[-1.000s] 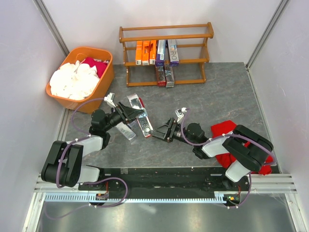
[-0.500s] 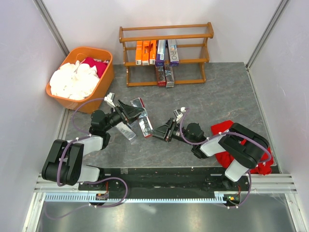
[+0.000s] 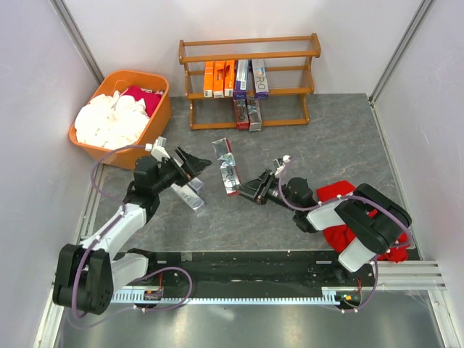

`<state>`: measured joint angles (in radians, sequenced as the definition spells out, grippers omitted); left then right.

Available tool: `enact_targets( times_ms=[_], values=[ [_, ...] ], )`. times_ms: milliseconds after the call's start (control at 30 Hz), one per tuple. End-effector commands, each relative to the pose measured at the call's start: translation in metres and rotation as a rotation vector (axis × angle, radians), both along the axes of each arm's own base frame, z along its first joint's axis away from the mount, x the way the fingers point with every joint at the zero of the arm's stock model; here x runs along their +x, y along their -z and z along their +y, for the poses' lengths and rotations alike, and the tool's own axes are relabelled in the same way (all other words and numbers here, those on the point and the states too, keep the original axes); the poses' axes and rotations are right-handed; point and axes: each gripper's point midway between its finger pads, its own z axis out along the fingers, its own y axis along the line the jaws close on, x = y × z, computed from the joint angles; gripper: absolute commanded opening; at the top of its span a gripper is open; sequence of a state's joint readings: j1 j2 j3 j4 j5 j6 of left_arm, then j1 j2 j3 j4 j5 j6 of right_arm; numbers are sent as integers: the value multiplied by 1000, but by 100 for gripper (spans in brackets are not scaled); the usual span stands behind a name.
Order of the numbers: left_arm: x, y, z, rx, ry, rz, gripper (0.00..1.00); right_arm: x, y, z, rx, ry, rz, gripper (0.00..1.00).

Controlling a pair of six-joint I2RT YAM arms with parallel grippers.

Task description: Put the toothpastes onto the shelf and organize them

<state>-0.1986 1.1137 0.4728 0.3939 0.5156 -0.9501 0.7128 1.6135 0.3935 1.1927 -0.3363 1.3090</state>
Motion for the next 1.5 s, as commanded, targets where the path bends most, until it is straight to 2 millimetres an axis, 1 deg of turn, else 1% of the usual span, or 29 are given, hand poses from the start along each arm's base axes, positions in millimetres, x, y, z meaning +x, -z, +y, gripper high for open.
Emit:
enact_targets(
  times_ms=[0,100,200,233,300,333,400,433,633,667,733,767,833,867,900,933,967,1000,1033,1067,1100,1133,1167,1200,1267,1333,1367,1400,1467],
  values=[
    [6,14,35,242,-139,4,100,16,1,-18,-33,46,-37,37],
    [7,11,45,292,-178,-15,100,31,16,-36,-93,78,-21,37],
    [5,4,44,292,-169,-44,100,47,26,-57,-153,109,-21,37],
    [6,3,43,290,-168,-43,100,57,28,-69,-166,134,-17,37],
    [6,4,42,288,-158,-39,100,63,28,-80,-190,136,-28,37],
    [7,5,41,287,-156,-38,100,73,29,-93,-205,164,-25,37],
    [7,8,39,284,-147,-28,100,81,30,-103,-248,171,-25,38],
    [8,8,38,279,-141,-31,100,90,29,-115,-255,201,-27,37],
    [8,13,36,274,-131,-22,100,125,26,-146,-291,261,-28,38],
    [9,12,36,272,-132,-24,100,129,32,-147,-293,262,-14,38],
    [8,13,36,272,-128,-22,100,144,30,-153,-305,279,-21,38],
    [9,13,35,270,-126,-25,100,149,41,-154,-315,280,5,38],
    [9,16,35,275,-122,-18,100,167,39,-156,-313,289,-5,38],
    [9,16,34,275,-116,-18,100,173,51,-157,-320,286,22,38],
    [9,17,33,274,-111,-16,100,186,45,-155,-315,288,3,38],
    [9,19,33,275,-107,-8,100,194,47,-157,-303,292,16,38],
    [8,20,31,272,-97,-6,100,200,59,-158,-298,289,42,38],
    [9,20,31,271,-94,-4,100,214,49,-158,-281,297,13,37],
    [8,21,29,269,-86,-2,100,222,49,-161,-270,308,16,37],
    [8,21,29,267,-83,-3,100,228,57,-163,-256,317,40,37],
    [8,21,28,266,-81,-5,100,241,50,-164,-248,329,25,37],
    [8,21,28,262,-80,-5,100,248,49,-165,-242,334,27,37],
    [8,20,27,261,-78,-6,100,254,57,-164,-239,333,43,37],
    [8,21,27,263,-77,-4,100,266,49,-164,-233,336,31,37],
    [9,21,27,263,-77,-4,100,281,51,-162,-232,332,36,37],
    [9,22,27,263,-72,-2,100,291,55,-161,-234,329,50,37],
    [9,22,27,264,-73,-2,100,296,65,-160,-240,325,72,37],
    [10,24,26,264,-71,2,100,306,59,-160,-239,325,66,37],
    [11,25,26,266,-67,3,100,317,62,-159,-235,326,74,37]
  ],
)
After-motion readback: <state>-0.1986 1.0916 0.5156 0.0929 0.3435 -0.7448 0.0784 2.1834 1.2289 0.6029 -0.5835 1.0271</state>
